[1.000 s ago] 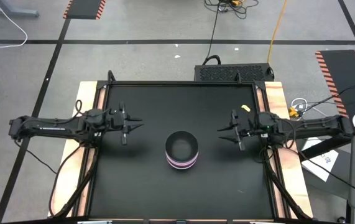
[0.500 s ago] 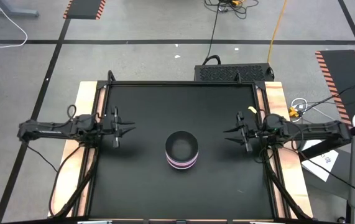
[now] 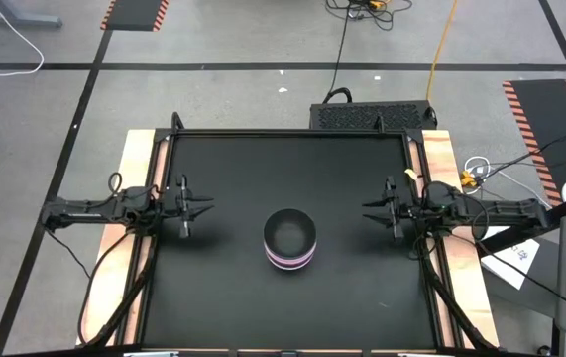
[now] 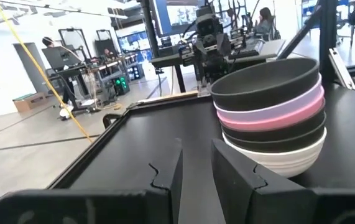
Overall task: Nest bowls inside each other
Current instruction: Return to Home Position
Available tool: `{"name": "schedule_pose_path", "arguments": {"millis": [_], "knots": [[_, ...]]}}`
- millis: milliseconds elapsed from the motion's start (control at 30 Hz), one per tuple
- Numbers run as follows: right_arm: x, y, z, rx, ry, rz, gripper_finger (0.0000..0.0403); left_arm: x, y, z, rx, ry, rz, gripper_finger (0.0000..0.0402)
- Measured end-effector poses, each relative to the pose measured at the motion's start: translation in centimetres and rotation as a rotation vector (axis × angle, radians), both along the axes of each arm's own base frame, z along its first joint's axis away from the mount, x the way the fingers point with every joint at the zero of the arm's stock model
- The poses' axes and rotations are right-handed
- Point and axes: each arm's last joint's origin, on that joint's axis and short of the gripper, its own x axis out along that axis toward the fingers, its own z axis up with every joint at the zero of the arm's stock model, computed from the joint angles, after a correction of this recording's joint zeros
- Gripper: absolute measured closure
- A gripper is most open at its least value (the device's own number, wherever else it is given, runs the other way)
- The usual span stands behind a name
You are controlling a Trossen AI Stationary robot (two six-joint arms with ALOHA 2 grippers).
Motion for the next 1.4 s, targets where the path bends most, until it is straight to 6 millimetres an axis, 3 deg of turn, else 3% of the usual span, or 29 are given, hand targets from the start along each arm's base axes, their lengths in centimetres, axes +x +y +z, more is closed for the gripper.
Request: {"name": "schedule_pose_path", "arguments": {"millis": [300, 533, 1400], "knots": [[-0.8, 0.1, -0.8, -0.003, -0.088, 0.013, 0.0275, 0.0, -0.1, -0.1, 0.023, 0.011, -0.028, 0.0314], [-0.6, 0.1, -1.7, -0.018, -0.062, 0.013, 0.0275, 0.1, -0.2, -0.3, 0.028, 0.037, -0.071, 0.0314], [-0.3, -0.1, -2.2, -0.025, -0.024, -0.038, 0.0275, 1.0, -0.2, -1.6, -0.006, 0.189, -0.085, 0.0314]]}}
